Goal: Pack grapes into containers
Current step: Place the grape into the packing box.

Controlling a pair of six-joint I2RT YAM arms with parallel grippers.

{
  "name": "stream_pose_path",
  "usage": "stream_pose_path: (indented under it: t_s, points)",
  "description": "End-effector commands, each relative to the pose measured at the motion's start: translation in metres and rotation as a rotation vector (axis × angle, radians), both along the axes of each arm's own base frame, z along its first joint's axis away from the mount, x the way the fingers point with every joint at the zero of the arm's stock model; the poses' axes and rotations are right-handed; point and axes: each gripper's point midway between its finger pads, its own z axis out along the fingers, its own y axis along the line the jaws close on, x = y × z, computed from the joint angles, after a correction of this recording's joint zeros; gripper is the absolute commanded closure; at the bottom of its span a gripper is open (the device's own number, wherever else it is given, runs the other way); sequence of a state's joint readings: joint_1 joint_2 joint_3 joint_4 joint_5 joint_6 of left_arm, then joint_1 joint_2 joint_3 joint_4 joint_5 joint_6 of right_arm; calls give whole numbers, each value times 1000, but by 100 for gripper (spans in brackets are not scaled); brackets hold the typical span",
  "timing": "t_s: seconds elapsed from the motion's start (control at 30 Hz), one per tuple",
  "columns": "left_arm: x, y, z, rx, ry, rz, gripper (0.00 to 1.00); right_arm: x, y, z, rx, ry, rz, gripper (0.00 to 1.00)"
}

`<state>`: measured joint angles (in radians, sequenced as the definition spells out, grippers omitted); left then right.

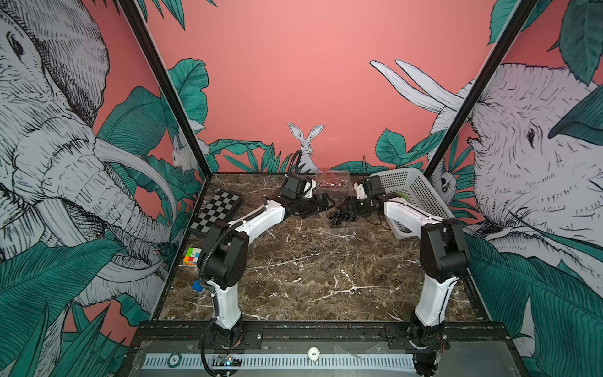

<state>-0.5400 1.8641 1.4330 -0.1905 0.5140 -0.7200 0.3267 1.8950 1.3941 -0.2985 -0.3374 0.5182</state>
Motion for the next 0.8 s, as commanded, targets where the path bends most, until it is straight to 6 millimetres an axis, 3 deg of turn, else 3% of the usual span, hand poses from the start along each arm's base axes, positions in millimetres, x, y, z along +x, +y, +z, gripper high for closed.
stream_pose_path:
  t_s: [0.0, 0.13, 0.4, 0.6, 0.77]
  points:
    - [-1, 3, 19, -41, -20, 11, 1, -4, 19, 9, 97, -13, 16, 30]
    - [-3, 3, 18, -56, -9, 16, 1, -7, 35, 0, 123, 7, 42, 25]
    - [-9, 7, 13, -58, 10, 23, 1, -8, 34, -20, 93, 43, 40, 21]
    - [-12, 8, 14, -57, 14, 24, 1, -12, 22, 3, 45, -5, 24, 15]
    - [-13, 4, 22, -68, -6, 17, 0, -19, -4, 30, -69, -76, -10, 4]
